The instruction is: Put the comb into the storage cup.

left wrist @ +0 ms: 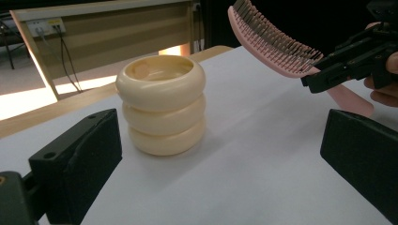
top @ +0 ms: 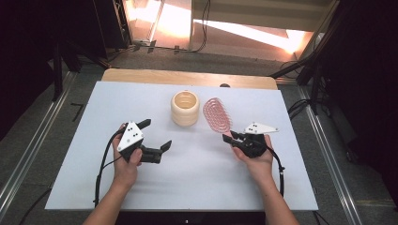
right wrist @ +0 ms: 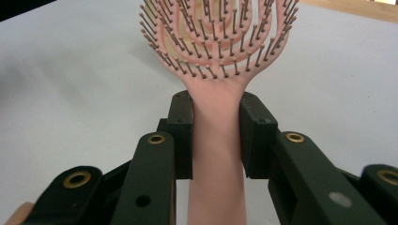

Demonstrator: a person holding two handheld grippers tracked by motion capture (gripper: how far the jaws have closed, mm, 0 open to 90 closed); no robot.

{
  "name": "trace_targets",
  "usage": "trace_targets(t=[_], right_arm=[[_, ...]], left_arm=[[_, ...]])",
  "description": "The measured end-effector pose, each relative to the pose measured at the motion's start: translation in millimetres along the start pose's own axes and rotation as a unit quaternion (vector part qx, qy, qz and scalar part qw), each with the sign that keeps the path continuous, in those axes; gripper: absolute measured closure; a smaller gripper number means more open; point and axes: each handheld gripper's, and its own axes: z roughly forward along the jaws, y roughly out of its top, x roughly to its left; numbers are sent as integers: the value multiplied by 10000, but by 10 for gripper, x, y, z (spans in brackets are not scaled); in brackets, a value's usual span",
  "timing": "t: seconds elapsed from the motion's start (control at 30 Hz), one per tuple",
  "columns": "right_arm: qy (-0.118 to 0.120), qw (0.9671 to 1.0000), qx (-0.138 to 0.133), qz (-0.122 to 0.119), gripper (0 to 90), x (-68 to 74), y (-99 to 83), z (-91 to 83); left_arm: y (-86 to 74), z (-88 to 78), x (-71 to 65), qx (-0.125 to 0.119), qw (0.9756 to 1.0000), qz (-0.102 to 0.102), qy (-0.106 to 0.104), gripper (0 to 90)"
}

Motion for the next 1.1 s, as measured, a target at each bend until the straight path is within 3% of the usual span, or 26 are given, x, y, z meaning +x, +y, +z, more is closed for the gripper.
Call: trace_targets(t=[0.63,1.1], right_arm=[[196,9994,-215,-196,678,153,37,21],[337,9982,-328,-382,678,297,56,39]], left_arm=[[157,294,-106,-7,9994,21,-357,0],[221,468,-175,-63,9981,-143,-603,0]])
